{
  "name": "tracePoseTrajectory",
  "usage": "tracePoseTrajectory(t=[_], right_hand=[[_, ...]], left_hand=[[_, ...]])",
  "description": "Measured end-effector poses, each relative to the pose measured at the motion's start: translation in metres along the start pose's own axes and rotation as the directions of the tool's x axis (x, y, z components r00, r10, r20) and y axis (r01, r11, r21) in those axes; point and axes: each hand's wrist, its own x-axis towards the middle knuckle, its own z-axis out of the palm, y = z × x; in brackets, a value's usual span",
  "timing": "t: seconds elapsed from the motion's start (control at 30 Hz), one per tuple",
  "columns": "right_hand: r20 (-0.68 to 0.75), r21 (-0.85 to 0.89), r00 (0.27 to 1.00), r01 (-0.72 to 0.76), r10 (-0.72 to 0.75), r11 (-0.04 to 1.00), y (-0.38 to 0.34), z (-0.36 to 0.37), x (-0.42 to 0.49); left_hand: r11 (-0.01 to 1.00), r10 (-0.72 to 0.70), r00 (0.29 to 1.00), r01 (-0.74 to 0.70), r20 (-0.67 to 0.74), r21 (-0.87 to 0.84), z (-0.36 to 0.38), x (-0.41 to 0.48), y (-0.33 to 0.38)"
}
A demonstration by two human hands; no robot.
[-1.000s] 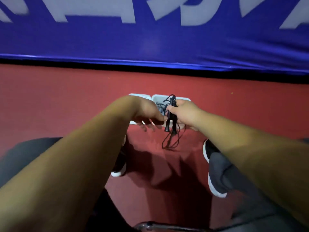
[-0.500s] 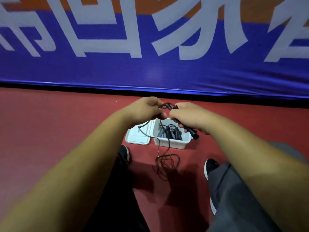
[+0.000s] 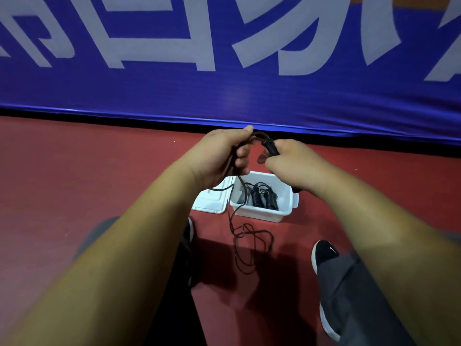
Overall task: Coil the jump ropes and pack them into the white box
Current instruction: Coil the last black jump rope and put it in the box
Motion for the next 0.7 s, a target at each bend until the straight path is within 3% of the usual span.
tracePoseTrajectory(t=[0.17, 0.4, 0.6, 0.7], right_hand=[[-0.063, 0.032, 0.998, -0.011, 0.013, 0.999, 0.005, 0.002, 0.015], [-0.047, 0.108, 0.998, 0.038, -0.033, 0.993, 0.010, 0.001, 0.020], [-0.089, 0.046, 0.993, 0.082, -0.078, 0.996, 0.014, 0.004, 0.018], [-0.098, 0.058, 0.992, 0.080, -0.074, 0.995, 0.012, 0.004, 0.016]], left_hand=[[0.999, 0.032, 0.995, -0.033, -0.091, -0.016, -0.009, 0.011, 0.002], [0.990, 0.047, 0.992, -0.062, -0.115, -0.128, -0.006, 0.015, 0.007], [0.962, -0.034, 0.999, 0.038, -0.020, 0.269, -0.006, 0.011, 0.010], [0.937, 0.003, 1.000, 0.002, -0.013, 0.348, 0.000, 0.010, 0.011]])
